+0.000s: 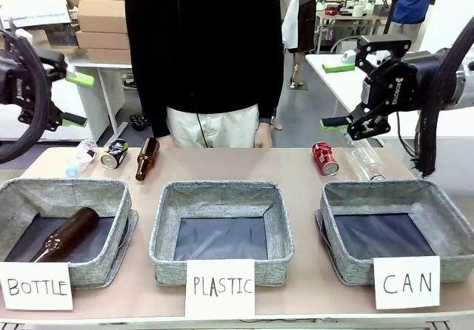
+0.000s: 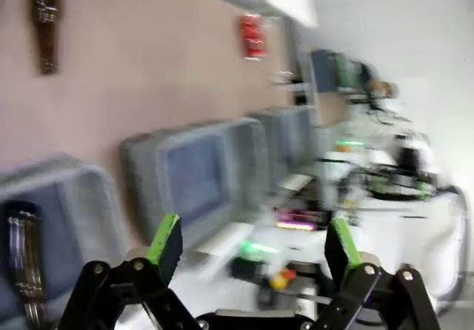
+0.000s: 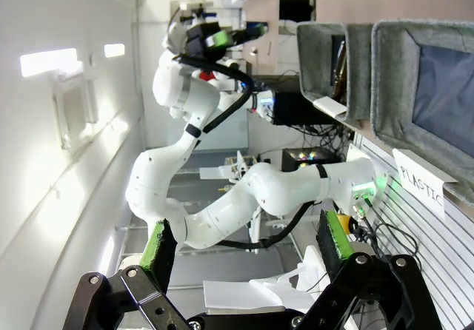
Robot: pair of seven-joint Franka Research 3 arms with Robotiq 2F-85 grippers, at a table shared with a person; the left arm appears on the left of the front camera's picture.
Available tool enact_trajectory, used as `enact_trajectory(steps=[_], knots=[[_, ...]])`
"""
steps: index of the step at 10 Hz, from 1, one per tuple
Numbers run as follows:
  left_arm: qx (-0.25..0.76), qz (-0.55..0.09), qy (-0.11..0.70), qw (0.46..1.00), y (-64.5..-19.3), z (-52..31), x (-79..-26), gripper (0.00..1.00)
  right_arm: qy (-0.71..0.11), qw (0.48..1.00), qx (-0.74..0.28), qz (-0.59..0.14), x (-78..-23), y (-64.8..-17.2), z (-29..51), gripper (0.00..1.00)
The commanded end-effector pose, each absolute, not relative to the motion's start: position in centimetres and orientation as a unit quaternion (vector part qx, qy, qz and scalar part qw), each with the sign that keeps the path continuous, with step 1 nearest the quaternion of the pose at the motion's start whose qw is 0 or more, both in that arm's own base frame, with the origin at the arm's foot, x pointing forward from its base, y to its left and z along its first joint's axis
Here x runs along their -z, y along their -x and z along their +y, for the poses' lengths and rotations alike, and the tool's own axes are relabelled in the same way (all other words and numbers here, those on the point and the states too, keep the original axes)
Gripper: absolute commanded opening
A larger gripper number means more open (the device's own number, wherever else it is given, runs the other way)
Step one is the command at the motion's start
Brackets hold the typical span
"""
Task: Sort the can waste into the basket.
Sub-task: Pick up the can waste from the table and place it in the right Fabric basket.
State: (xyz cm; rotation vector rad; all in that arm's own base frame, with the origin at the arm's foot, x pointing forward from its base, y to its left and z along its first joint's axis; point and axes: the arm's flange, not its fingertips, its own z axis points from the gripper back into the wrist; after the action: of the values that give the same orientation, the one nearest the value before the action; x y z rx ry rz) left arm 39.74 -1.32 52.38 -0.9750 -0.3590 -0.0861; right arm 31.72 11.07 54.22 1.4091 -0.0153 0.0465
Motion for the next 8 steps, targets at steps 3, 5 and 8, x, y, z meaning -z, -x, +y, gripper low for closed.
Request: enact_trajectory(steps=[3, 5, 8], knots=[[0.076, -0.252, -0.023, 0.964, -46.7, -1.9, -48.6, 1.0, -0.649, 0.76, -0.033, -0.015, -54.2, -31.8, 11.2, 1.0], [-0.038, -0.317, 0.109, 0.941, -47.3, -0.3, -50.7, 1.0, -0.649, 0.76, -0.033, -0.015, -54.2, -31.8, 11.2, 1.0], [0.056, -0.303, 0.112, 0.945, -48.1, -0.5, -49.9, 1.0, -0.649, 0.76, -0.033, -0.015, -54.2, -31.8, 11.2, 1.0]])
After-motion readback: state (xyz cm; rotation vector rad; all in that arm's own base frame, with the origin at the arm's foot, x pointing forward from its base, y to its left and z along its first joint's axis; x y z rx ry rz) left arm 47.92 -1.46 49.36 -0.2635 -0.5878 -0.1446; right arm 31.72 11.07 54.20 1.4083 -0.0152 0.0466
